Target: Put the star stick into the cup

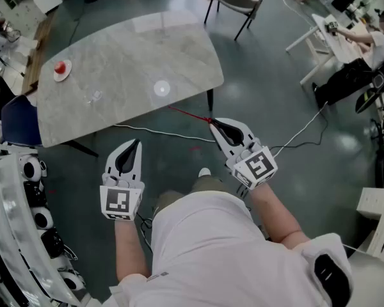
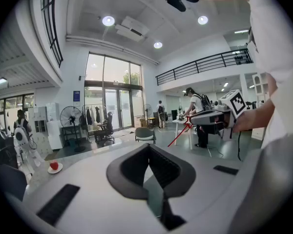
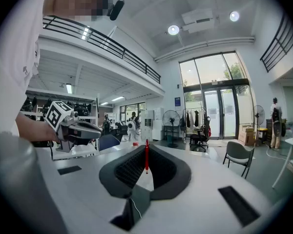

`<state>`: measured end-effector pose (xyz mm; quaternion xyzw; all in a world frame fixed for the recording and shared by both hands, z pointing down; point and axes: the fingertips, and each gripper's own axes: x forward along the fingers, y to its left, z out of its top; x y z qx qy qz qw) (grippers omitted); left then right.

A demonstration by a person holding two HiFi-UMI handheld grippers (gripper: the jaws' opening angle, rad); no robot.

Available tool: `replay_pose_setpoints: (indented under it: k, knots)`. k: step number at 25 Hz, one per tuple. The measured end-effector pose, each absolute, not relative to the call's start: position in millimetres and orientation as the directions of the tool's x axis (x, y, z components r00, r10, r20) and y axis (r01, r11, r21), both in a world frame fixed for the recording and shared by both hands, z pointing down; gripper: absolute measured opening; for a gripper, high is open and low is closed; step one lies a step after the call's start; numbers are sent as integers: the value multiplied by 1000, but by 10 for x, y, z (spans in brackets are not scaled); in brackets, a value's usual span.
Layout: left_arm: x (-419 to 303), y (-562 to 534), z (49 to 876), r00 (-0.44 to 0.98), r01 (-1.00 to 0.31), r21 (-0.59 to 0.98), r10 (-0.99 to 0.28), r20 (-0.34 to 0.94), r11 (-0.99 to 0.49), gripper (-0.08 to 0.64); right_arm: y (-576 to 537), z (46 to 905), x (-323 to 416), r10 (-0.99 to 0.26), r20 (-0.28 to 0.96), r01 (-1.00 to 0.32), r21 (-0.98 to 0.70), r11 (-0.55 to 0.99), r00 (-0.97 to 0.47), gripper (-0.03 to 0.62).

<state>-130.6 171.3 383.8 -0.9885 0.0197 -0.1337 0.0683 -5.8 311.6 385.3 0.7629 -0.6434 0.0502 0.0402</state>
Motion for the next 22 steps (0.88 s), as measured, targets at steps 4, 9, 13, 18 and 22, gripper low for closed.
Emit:
replay_pose_setpoints:
  k: [4, 9, 13, 18, 22]
  knots:
    - [-975, 2044, 3834, 955, -24, -185, -78, 287, -982, 2, 3346, 3877, 213, -983, 129, -991, 5, -133, 132, 26]
    - [-675, 2290, 3899, 939, -34, -222, -107, 327, -974, 2, 3499, 3887, 489, -990, 90, -994, 12, -106, 106, 26]
    - [-481, 2394, 3973, 927, -40, -223, -120, 354, -974, 2, 3570, 3967, 703, -992, 84, -995, -4, -98, 97, 26]
    - [-292, 2320, 4084, 921, -41, -215, -120, 370, -976, 2, 3491, 4103, 904, -990, 103, -995, -13, -94, 92, 26]
    - [-99, 2061, 4163, 921, -44, -208, -120, 370, -977, 2, 3270, 4175, 1097, -987, 122, -995, 2, -104, 103, 26]
